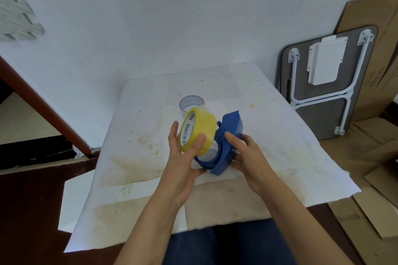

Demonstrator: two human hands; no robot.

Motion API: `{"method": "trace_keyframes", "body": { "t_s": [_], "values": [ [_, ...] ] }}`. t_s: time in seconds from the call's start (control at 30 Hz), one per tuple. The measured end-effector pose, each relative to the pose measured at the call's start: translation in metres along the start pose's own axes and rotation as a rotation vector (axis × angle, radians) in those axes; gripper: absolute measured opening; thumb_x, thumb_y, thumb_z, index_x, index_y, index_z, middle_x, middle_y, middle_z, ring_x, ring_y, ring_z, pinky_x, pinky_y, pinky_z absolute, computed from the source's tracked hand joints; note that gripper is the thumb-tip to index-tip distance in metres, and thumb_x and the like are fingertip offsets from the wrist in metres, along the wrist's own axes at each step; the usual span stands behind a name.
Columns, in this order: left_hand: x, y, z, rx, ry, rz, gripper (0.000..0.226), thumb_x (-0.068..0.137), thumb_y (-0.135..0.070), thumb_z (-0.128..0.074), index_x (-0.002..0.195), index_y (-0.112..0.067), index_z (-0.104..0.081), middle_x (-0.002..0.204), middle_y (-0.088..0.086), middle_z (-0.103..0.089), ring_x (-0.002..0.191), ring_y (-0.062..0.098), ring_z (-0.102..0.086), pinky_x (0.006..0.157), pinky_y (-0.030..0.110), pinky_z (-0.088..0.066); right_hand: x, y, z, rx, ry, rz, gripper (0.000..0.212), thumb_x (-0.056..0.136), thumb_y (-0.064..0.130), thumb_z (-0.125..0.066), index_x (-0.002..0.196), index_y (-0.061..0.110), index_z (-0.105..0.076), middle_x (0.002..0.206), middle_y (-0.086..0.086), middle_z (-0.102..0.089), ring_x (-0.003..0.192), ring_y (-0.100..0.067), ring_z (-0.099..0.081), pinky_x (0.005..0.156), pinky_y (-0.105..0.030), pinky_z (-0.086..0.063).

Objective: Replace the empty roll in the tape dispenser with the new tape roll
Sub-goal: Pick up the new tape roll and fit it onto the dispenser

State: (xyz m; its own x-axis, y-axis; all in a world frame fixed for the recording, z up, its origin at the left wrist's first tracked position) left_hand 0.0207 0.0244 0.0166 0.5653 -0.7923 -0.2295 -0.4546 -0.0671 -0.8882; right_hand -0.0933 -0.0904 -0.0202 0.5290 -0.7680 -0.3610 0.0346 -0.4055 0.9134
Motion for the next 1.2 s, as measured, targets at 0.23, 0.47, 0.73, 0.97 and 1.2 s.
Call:
{"method": "trace_keyframes", "body": {
  "t_s": [0.23, 0.47, 0.73, 0.97, 1.2],
  "values": [
    [0.005, -0.009, 0.01, 0.019, -0.049, -0.028, 0.095, 0.068, -0.033, -0.079, 0.143, -0.057, -0.027, 0.134, -0.012, -0.055, 0.124, 0.019, -0.058, 0.092, 0.064, -0.052, -0.006, 0.012, 0.001, -0.042, 0.14, -0.015, 0.055, 0.086, 0.037, -0.07, 0.134, 0.016, -0.051, 0.118, -0.007, -0.071, 0.102, -0.026, -0.072, 0.085, -0.036, -0.059],
    [0.007, -0.014, 0.015, 0.031, -0.076, -0.025, 0.099, 0.063, -0.036, -0.082, 0.143, -0.056, -0.028, 0.139, -0.007, -0.049, 0.124, 0.021, -0.054, 0.092, 0.067, -0.051, -0.008, 0.016, -0.002, -0.06, 0.179, -0.018, 0.055, 0.085, 0.035, -0.072, 0.133, 0.018, -0.05, 0.119, -0.008, -0.07, 0.103, -0.025, -0.07, 0.078, -0.031, -0.056],
    [0.005, -0.012, 0.016, 0.088, -0.097, -0.052, 0.101, 0.064, -0.041, -0.081, 0.143, -0.06, -0.021, 0.134, -0.017, -0.048, 0.127, 0.019, -0.051, 0.097, 0.069, -0.045, -0.007, 0.012, 0.001, -0.006, 0.137, -0.023, 0.051, 0.085, 0.035, -0.072, 0.13, 0.019, -0.054, 0.113, -0.006, -0.07, 0.096, -0.022, -0.07, 0.075, -0.03, -0.056],
    [-0.005, -0.018, 0.019, 0.644, -0.216, -0.385, 0.11, 0.065, -0.043, -0.088, 0.145, -0.059, -0.013, 0.147, -0.021, -0.026, 0.136, 0.003, -0.036, 0.109, 0.037, -0.042, -0.003, 0.009, 0.003, 0.087, 0.083, -0.045, 0.051, 0.084, 0.042, -0.071, 0.126, 0.015, -0.06, 0.117, -0.01, -0.071, 0.104, -0.028, -0.072, 0.079, -0.035, -0.058],
    [-0.003, -0.006, 0.006, 0.846, -0.252, -0.449, 0.1, 0.075, -0.038, -0.082, 0.148, -0.048, -0.014, 0.131, -0.016, -0.021, 0.112, -0.012, -0.041, 0.089, 0.002, -0.034, -0.004, 0.006, -0.002, 0.047, 0.07, -0.025, 0.05, 0.085, 0.04, -0.07, 0.126, 0.015, -0.058, 0.119, -0.011, -0.069, 0.106, -0.029, -0.07, 0.08, -0.035, -0.058]
  ]
}}
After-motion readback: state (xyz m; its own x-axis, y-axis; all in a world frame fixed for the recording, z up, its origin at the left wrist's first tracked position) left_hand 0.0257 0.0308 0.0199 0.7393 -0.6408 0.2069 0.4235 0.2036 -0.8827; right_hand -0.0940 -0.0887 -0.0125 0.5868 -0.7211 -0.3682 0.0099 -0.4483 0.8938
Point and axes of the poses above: each hand's wrist, its own x-axis towards the middle knuckle, its own z-axis out of the back of the hand, y = z × x, the point moved 4 cm from there along x, towards the middle knuckle
